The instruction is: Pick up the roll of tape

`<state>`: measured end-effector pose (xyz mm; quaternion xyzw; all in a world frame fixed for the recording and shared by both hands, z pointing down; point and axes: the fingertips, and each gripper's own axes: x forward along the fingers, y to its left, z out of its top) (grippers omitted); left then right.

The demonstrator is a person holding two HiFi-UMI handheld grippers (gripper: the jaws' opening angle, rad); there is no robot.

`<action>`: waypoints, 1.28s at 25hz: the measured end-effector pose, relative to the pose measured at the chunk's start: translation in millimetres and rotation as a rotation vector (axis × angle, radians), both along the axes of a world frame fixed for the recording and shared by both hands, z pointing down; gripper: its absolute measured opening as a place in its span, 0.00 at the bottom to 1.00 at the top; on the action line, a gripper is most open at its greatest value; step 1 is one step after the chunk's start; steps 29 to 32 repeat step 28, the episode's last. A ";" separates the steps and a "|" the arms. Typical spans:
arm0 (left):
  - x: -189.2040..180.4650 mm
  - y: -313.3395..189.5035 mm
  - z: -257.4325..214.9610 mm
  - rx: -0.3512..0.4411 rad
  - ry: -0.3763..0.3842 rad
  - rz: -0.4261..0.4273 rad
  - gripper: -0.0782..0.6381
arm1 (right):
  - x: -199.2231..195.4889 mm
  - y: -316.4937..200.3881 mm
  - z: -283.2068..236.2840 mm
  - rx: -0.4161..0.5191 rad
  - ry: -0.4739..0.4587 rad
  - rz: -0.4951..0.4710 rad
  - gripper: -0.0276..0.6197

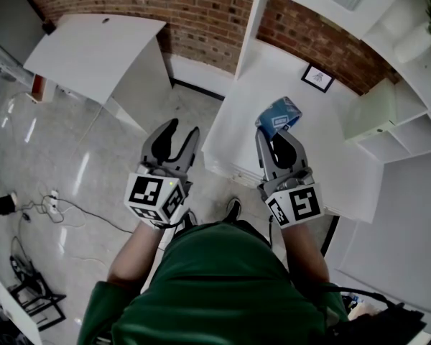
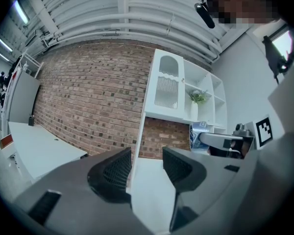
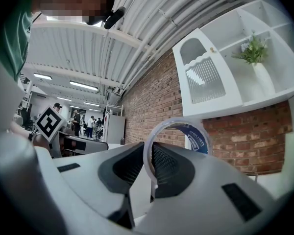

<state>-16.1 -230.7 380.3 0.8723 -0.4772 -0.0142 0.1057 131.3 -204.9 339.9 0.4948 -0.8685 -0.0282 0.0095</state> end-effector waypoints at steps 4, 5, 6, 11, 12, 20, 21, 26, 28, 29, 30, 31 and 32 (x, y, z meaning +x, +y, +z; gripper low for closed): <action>0.8 0.0 1.1 0.000 -0.003 0.000 0.40 | -0.1 0.0 1.4 -0.002 0.007 0.000 0.14; 1.1 -0.3 1.2 -0.001 -0.003 -0.001 0.40 | 0.1 -0.2 1.4 -0.001 0.007 0.000 0.14; 1.5 -0.5 1.2 -0.001 -0.003 -0.001 0.40 | 0.4 -0.3 1.4 -0.001 0.005 -0.002 0.14; 4.4 -0.1 1.3 -0.002 -0.010 -0.003 0.40 | 1.4 -0.2 2.4 -0.008 0.001 -0.015 0.14; 5.2 0.1 1.6 -0.003 -0.010 -0.004 0.40 | 1.6 0.0 2.8 -0.009 0.003 -0.017 0.14; 14.0 3.5 5.5 -0.009 -0.011 -0.010 0.40 | 7.4 2.9 7.3 -0.016 0.006 -0.034 0.14; 15.7 3.5 6.3 -0.010 -0.011 -0.010 0.40 | 8.9 2.9 8.1 -0.018 0.008 -0.036 0.14; 26.5 0.4 10.7 -0.029 -0.009 -0.014 0.40 | 18.3 -1.4 12.8 -0.032 0.015 -0.042 0.14; 32.0 -0.2 13.9 -0.046 -0.006 -0.014 0.40 | 23.0 -2.8 15.7 -0.039 0.018 -0.044 0.14; 32.0 -0.2 13.9 -0.046 -0.006 -0.014 0.40 | 23.0 -2.8 15.7 -0.039 0.018 -0.044 0.14; 32.0 -0.2 13.9 -0.046 -0.006 -0.014 0.40 | 23.0 -2.8 15.7 -0.039 0.018 -0.044 0.14; 32.0 -0.2 13.9 -0.046 -0.006 -0.014 0.40 | 23.0 -2.8 15.7 -0.039 0.018 -0.044 0.14; 32.0 -0.2 13.9 -0.046 -0.006 -0.014 0.40 | 23.0 -2.8 15.7 -0.039 0.018 -0.044 0.14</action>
